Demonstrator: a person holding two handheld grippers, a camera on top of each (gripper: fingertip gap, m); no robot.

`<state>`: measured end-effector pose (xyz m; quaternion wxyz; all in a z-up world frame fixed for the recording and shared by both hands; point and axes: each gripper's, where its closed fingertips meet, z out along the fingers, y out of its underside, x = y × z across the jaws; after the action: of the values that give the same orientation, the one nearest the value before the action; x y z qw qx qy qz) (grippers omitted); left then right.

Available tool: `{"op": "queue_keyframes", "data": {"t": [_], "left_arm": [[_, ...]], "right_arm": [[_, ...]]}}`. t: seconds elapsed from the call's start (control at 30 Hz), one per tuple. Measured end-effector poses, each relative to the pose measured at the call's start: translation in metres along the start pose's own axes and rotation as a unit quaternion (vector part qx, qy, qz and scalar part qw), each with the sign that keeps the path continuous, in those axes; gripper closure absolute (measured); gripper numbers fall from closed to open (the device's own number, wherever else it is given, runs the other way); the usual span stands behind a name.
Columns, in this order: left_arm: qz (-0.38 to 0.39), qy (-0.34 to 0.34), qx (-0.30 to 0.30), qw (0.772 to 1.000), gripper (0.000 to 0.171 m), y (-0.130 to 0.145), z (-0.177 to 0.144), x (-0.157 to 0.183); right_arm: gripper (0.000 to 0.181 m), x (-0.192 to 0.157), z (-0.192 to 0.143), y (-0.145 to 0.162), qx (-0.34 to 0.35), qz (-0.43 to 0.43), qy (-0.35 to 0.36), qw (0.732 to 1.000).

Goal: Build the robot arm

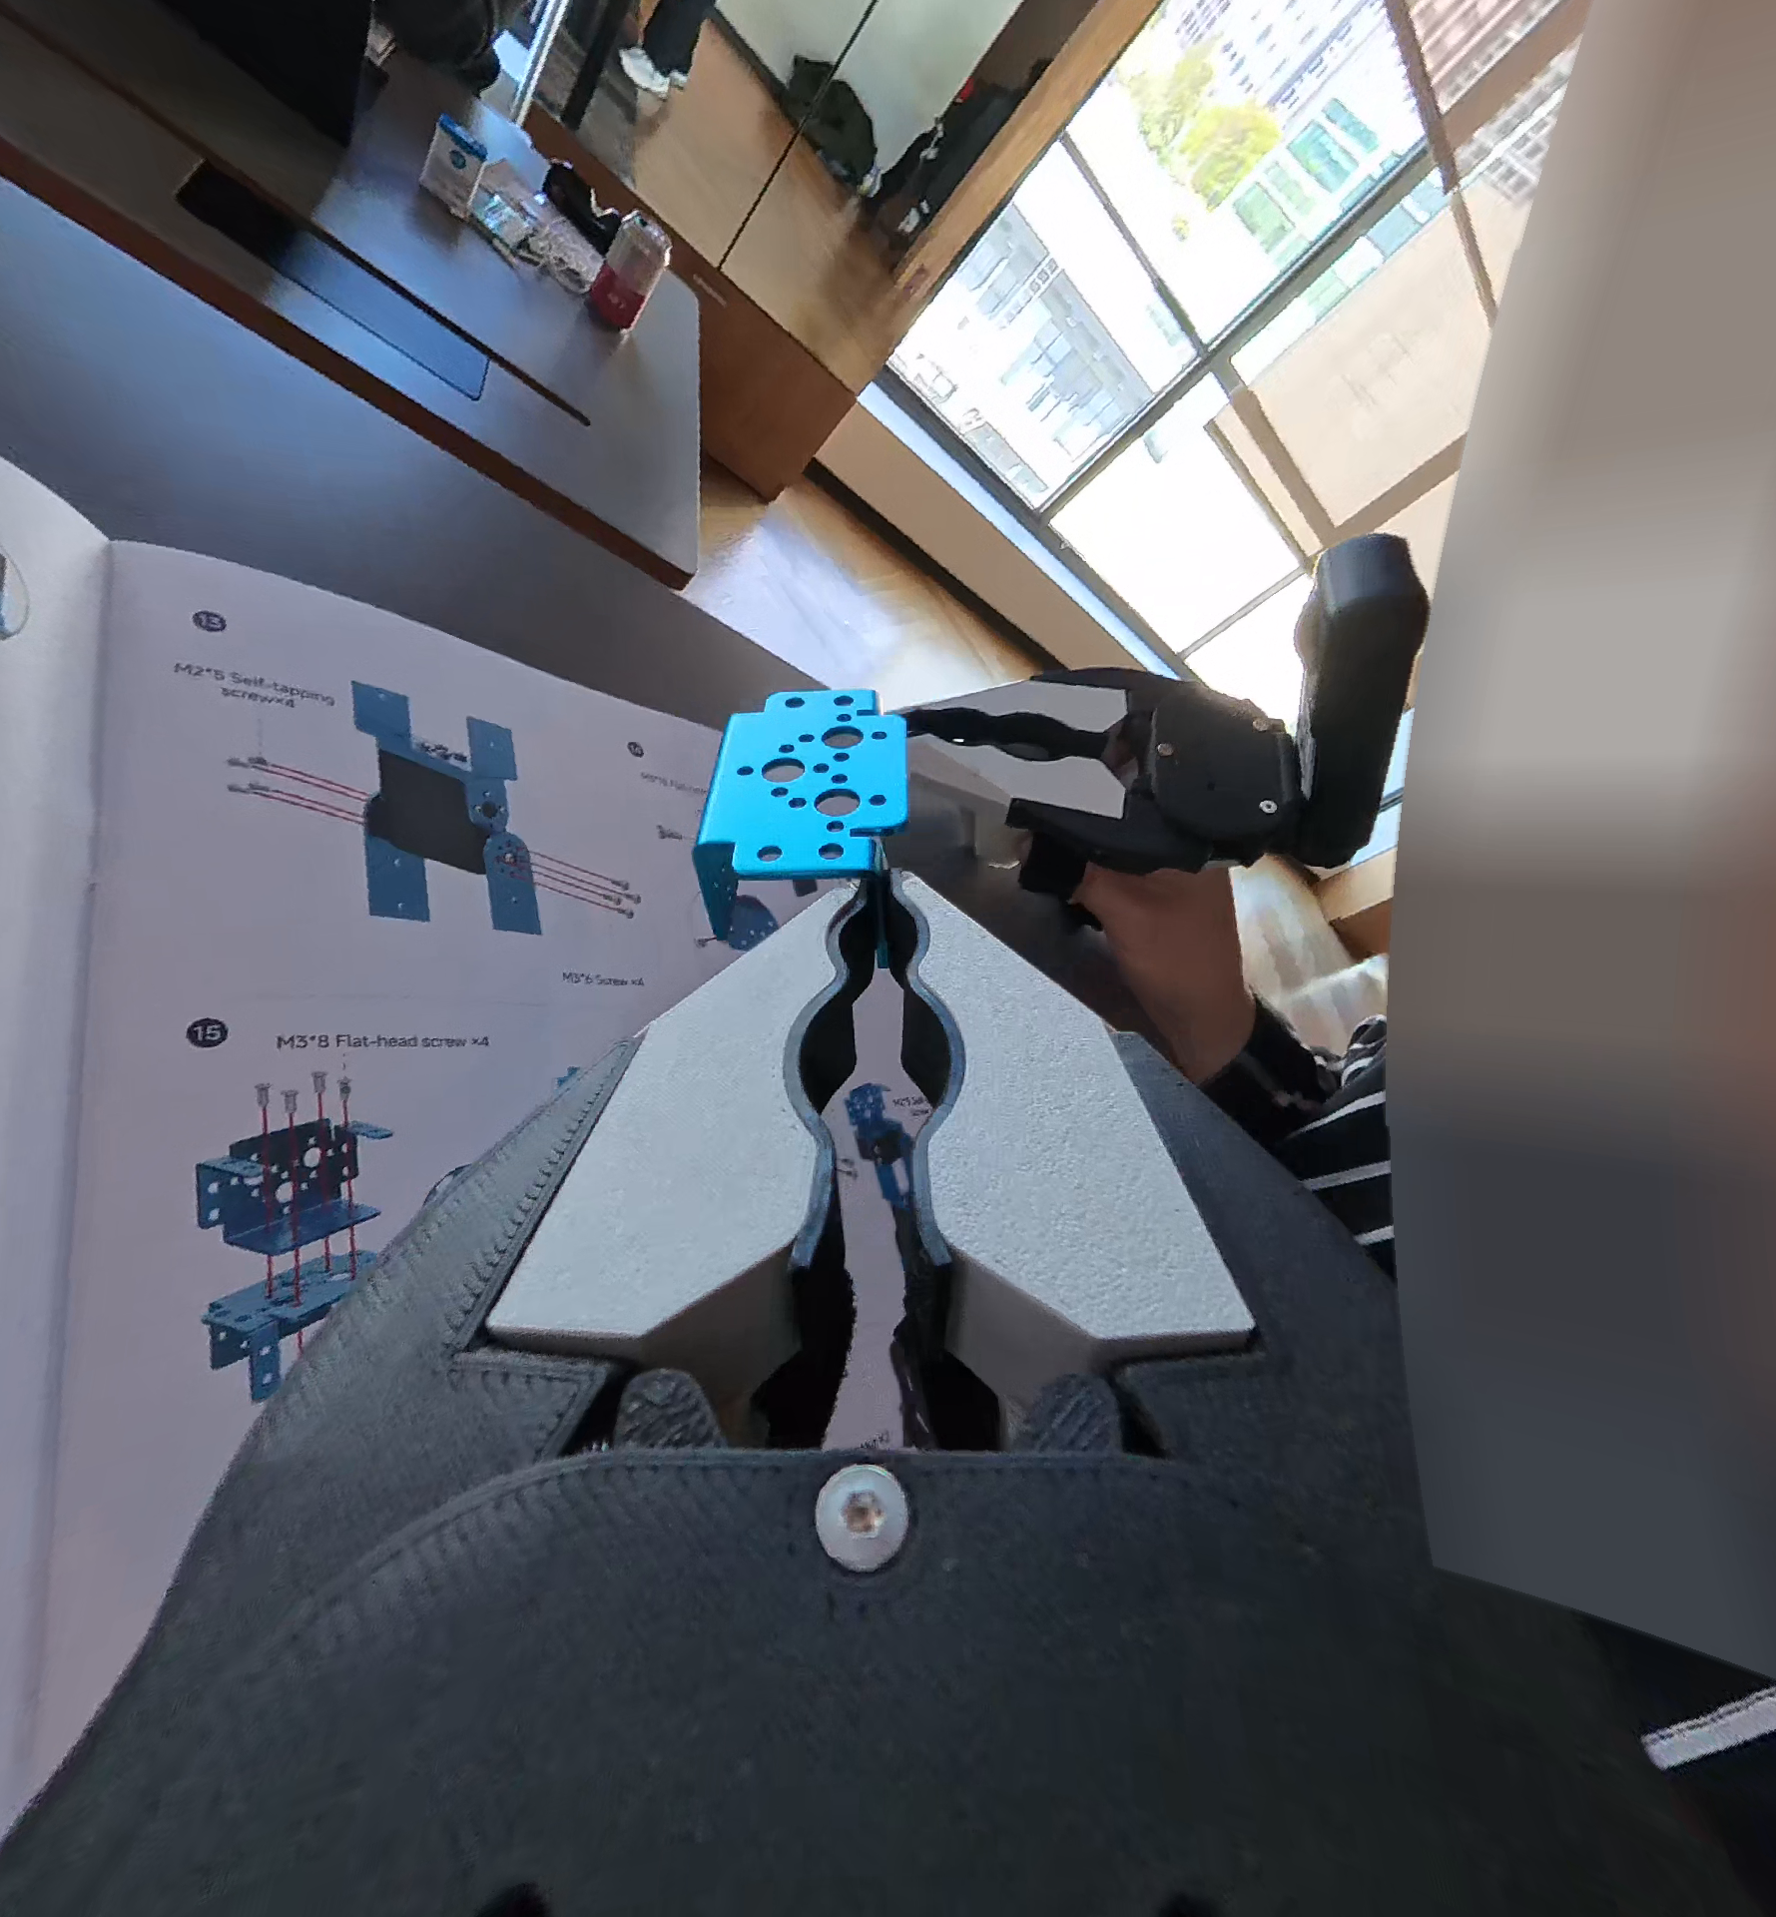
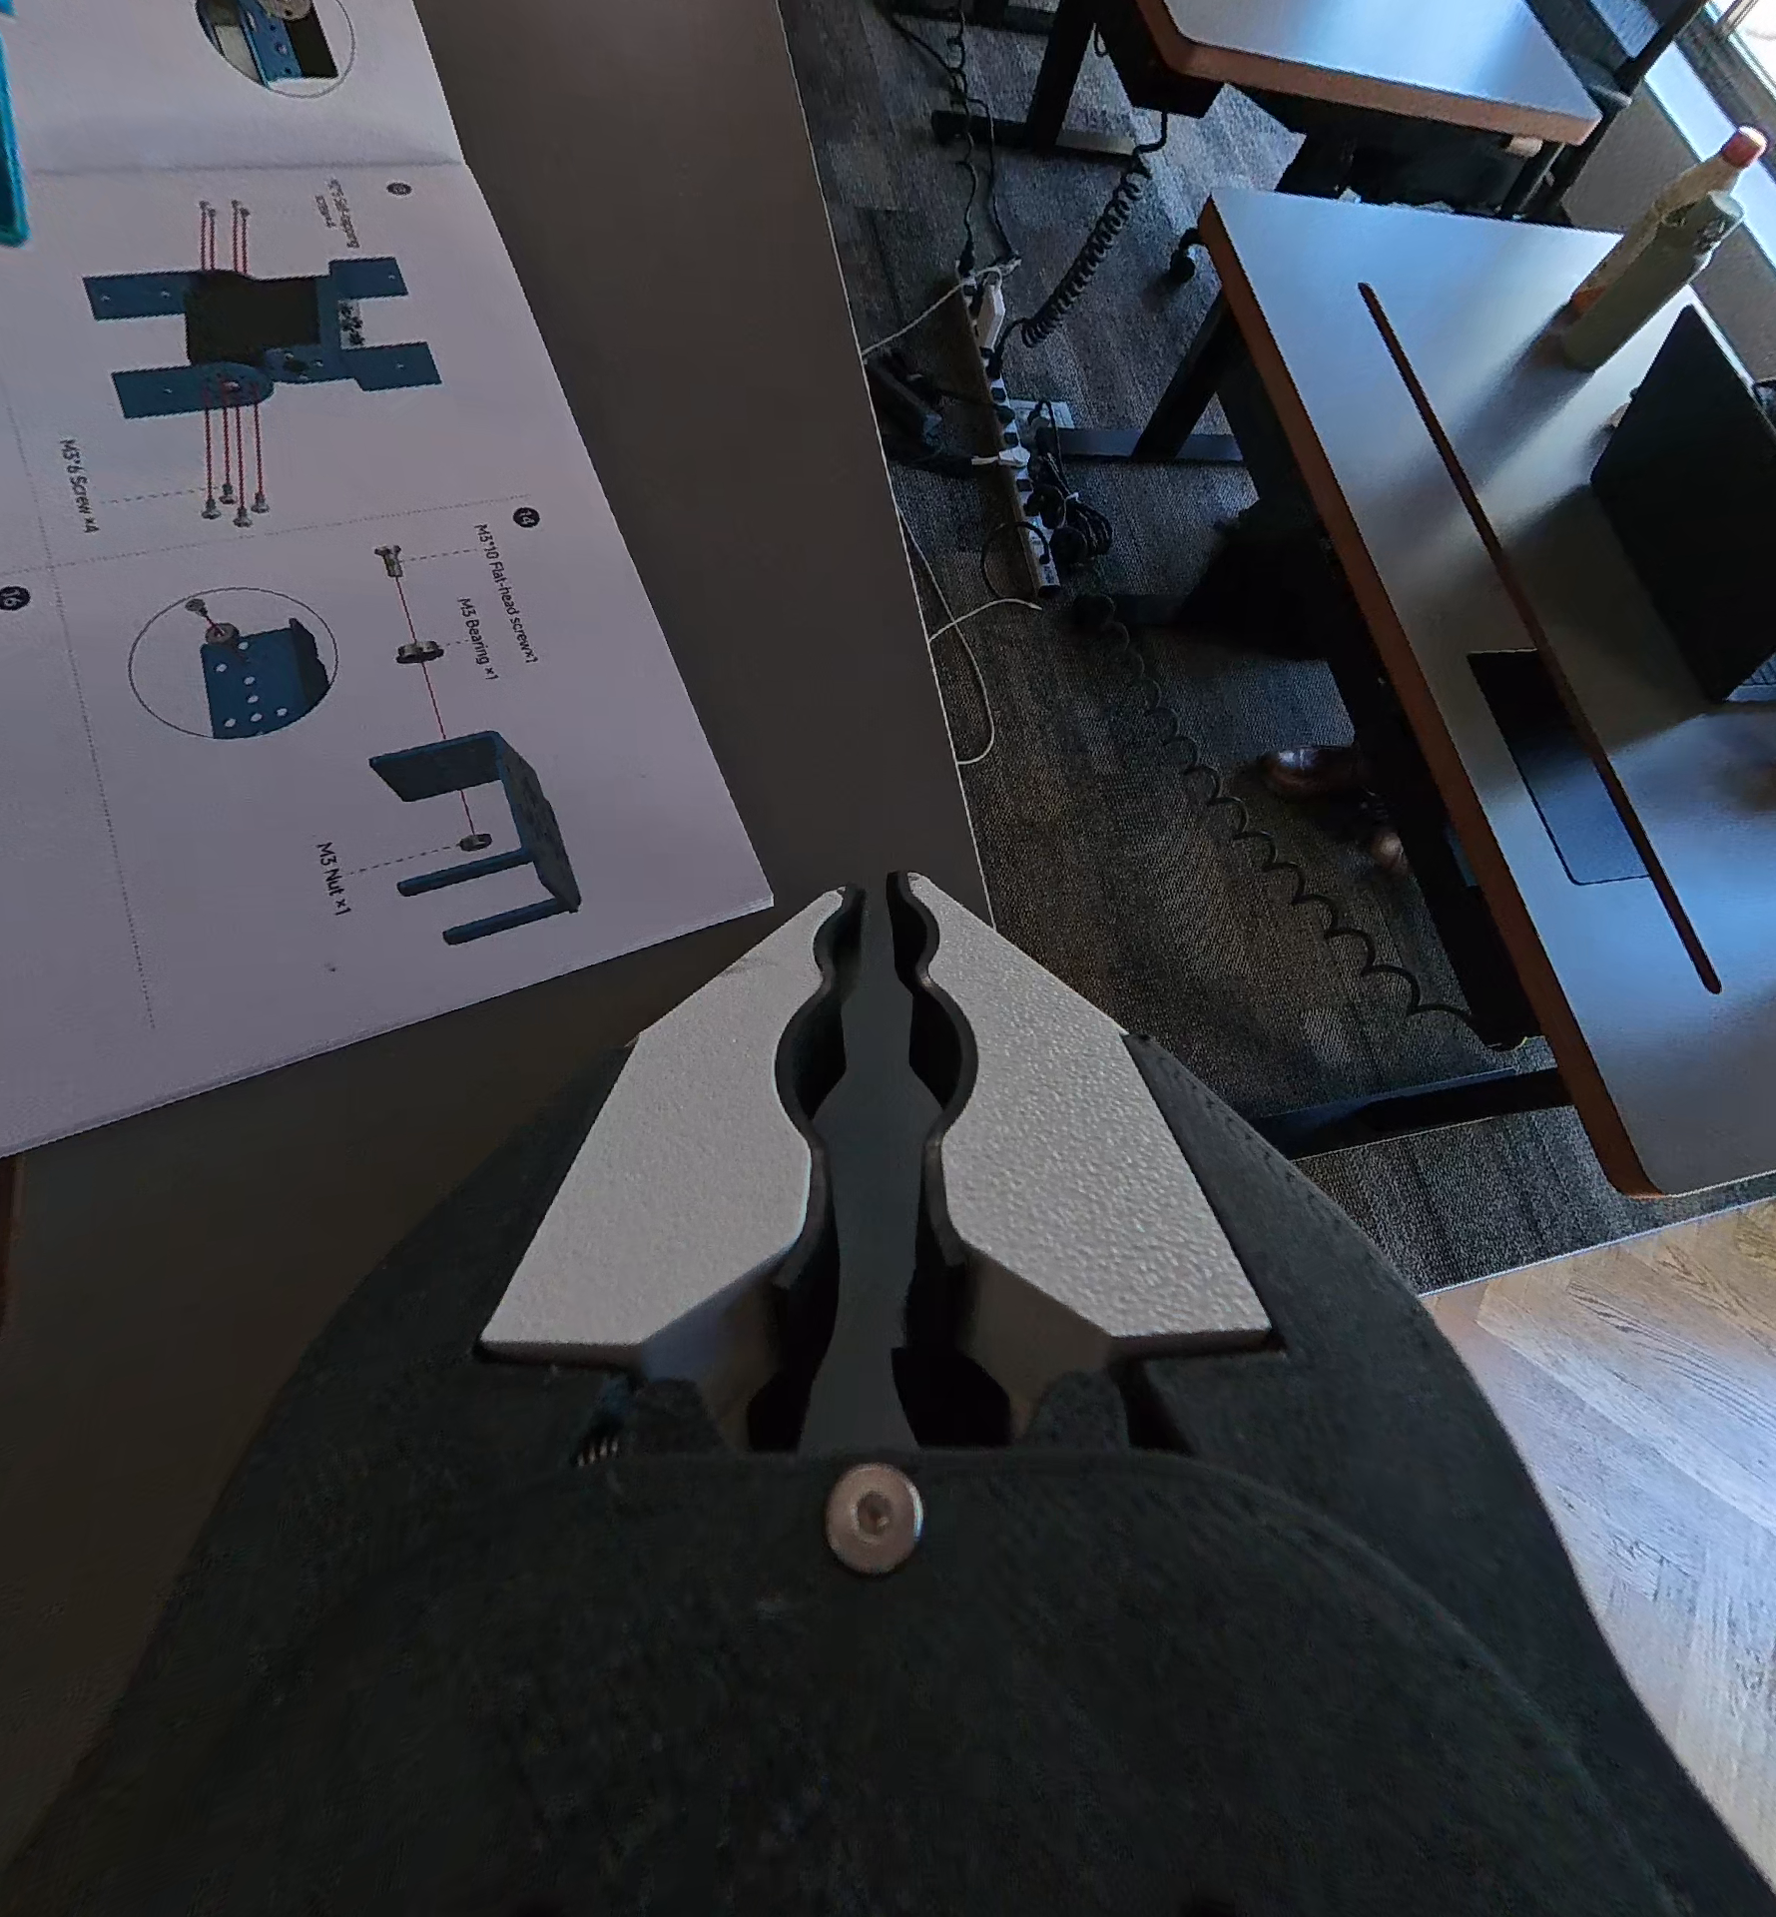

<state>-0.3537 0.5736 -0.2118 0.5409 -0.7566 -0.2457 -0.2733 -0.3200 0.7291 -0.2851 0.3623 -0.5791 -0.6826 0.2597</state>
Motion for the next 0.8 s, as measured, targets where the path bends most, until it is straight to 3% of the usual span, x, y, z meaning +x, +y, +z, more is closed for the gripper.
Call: {"op": "queue_keyframes", "data": {"t": [0.8], "left_arm": [[-0.002,0.000,-0.029,1.000,0.171,0.011,0.006,-0.003]], "right_arm": [[0.176,0.000,0.000,0.000,0.000,-0.001,0.000,1.000]]}}
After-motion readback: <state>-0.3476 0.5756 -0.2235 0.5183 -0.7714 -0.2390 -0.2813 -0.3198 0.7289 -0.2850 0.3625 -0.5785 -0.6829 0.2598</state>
